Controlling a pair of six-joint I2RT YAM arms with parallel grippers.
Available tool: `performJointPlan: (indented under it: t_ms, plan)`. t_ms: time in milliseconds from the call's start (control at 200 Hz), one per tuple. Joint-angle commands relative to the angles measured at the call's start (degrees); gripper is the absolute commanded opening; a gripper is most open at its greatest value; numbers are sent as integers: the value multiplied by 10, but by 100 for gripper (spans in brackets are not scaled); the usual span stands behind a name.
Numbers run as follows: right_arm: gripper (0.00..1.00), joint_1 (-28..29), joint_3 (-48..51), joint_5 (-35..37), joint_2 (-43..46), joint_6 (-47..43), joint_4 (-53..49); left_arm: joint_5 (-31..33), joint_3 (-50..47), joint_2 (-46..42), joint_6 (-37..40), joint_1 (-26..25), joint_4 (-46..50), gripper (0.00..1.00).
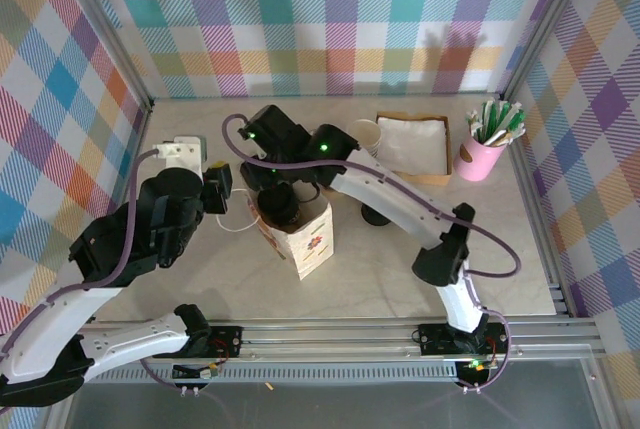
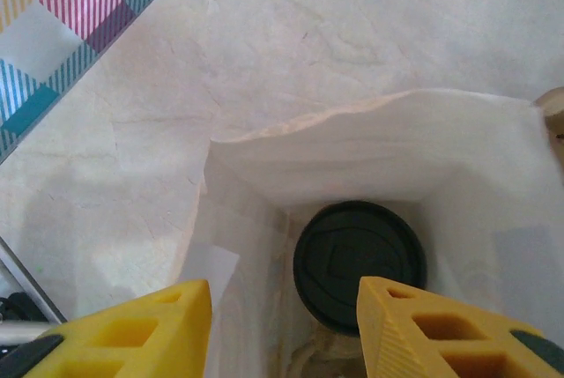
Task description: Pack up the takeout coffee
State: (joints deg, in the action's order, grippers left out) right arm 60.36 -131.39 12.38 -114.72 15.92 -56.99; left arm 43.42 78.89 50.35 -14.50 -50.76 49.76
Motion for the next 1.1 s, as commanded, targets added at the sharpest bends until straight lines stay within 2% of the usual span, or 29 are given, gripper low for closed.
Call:
performJointPlan:
  t_ms: [0,220,320,425,545,665,880,1000,1095]
  plan:
    - [47,-2,57,-6,72,-42,84,85,10,3,37,8,-89,43]
    - [47,-3,102,-48,149,-11,110,79,104,49,26,8,-24,43]
    - [47,-2,102,-48,177,-21,107,34,112,62,31,8,-34,43]
    - [50,-6,106,-11,212,-51,97,-23,130,96,31,8,-44,43]
    - [51,-44,97,23,252,-62,51,-84,177,158,21,8,-51,43]
    - [51,-122,124,33,304,-61,16,-143,249,238,6,6,-58,43]
    - [56,-339,266,22,405,-82,28,-216,339,371,-21,-15,-77,43]
    - [55,-459,323,-19,422,-92,43,-248,380,428,-31,-26,-91,44]
    - [55,-533,349,-42,417,-97,51,-277,422,474,-33,-31,-84,44]
